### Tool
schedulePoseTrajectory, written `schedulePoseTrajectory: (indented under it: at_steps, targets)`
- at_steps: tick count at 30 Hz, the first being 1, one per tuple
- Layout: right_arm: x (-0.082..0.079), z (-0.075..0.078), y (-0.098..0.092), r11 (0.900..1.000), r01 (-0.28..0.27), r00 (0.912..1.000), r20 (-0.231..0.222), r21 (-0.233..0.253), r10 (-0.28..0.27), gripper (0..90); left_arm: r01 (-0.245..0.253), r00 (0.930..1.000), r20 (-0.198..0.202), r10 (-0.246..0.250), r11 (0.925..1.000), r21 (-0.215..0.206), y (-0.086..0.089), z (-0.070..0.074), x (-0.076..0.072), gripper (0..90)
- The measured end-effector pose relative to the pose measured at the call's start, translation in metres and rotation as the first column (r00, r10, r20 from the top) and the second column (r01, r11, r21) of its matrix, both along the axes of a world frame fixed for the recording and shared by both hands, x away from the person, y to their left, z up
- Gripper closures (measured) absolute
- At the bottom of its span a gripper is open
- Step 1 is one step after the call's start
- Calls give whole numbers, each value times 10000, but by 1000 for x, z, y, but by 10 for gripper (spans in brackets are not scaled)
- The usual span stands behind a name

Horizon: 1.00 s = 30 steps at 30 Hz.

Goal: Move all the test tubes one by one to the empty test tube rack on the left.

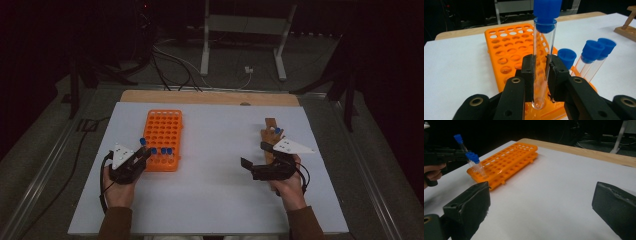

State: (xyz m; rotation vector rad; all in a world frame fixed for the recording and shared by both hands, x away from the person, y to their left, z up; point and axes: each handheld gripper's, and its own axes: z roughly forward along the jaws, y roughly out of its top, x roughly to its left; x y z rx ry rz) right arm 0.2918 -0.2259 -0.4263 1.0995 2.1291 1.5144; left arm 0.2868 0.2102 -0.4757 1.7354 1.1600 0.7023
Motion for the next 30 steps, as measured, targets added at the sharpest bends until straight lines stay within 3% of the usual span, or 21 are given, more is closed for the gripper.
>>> schedulePoseTrajectory:
  at_steps: [10,13,20,26,30]
  targets:
    - [-1,0,1,10000,-96,10000,16,-11,96,19,169,9960,-890,-106,9974,704,-5,-13,7,777]
    - [-1,-1,1,9999,-99,9999,21,-33,99,19,183,9947,-1021,-115,9977,656,-4,-15,8,780]
    - [-2,-1,0,9999,-107,9999,30,-24,107,19,292,9918,-1269,-159,9941,1040,-7,-17,9,784]
    - [-2,0,-1,9999,-103,9999,24,-6,103,19,239,9917,-1279,-133,9964,815,-5,-18,8,781]
    - [-2,-1,-2,9999,-122,9999,31,8,122,19,145,9954,-956,-90,9983,567,1,-15,5,717]
